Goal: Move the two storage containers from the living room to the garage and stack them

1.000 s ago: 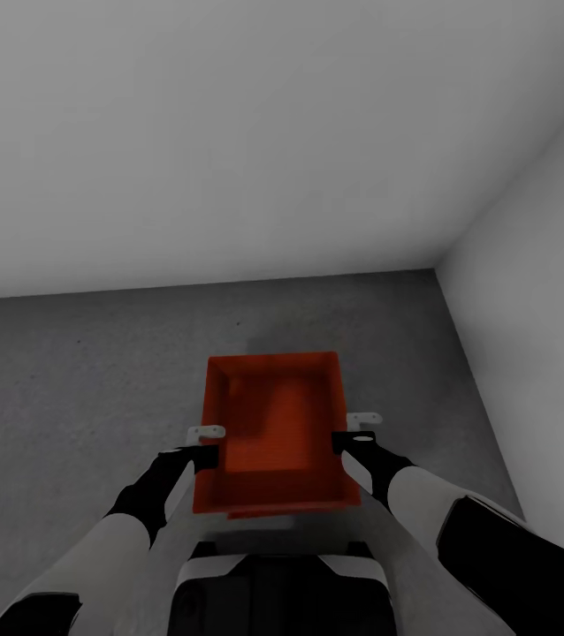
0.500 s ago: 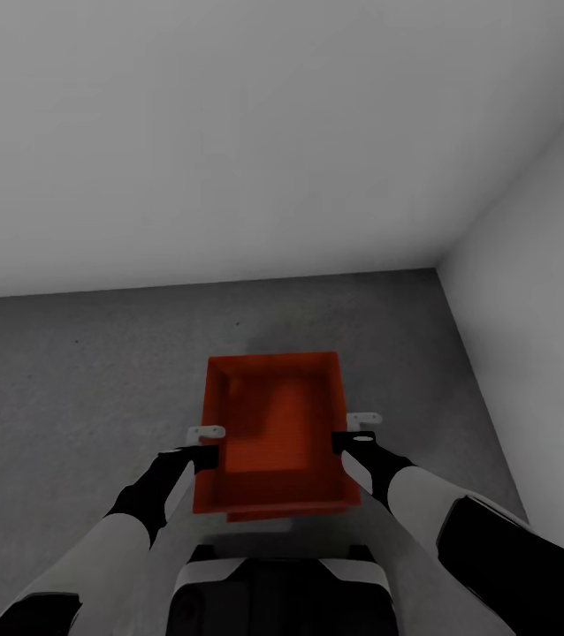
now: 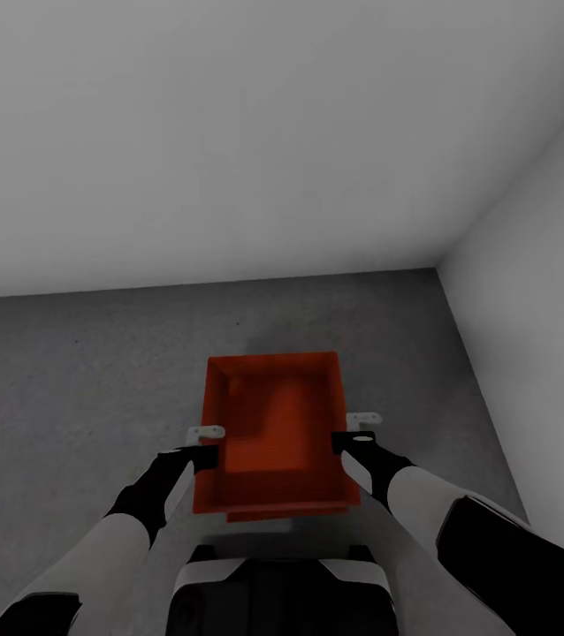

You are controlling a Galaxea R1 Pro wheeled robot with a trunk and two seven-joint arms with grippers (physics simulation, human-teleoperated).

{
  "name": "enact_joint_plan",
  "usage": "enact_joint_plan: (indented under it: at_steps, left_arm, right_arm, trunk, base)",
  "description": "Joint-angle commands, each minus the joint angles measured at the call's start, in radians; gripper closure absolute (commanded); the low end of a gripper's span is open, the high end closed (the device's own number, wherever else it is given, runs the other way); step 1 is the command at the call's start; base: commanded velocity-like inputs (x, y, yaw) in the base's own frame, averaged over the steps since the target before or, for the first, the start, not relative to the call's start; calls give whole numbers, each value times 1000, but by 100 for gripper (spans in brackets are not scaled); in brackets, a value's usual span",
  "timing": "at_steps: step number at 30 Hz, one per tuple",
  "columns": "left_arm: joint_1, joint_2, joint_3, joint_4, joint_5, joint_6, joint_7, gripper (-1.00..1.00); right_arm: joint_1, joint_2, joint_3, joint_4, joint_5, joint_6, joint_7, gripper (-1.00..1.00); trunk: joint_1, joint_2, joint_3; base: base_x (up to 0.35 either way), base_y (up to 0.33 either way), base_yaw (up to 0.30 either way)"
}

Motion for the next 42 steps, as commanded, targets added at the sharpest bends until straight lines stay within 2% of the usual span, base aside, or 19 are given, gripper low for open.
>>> enact_joint_plan:
  at_steps: [1,13,36,42]
  left_arm:
    - [1,2,-9,9,11,6,10,100]
    - [1,1,-8,8,12,7,10,100]
    - [1,0,-8,10,12,5,11,100]
    - [1,0,-7,11,12,5,11,100]
  right_arm:
    - [-1,-11,-22,-6,11,7,-4,100]
    - [-1,-11,-22,-6,11,7,-4,100]
    - [-1,-12,-22,-6,10,7,-4,100]
    - [-1,-12,-22,-6,10,7,-4,100]
  trunk:
    - [0,-1,-1]
    - [0,-1,-1]
    - [0,-1,-1]
    - [23,-43,-19]
  base:
    - [0,0,0]
    - [-141,0,0]
    - [-5,0,0]
    - [0,0,0]
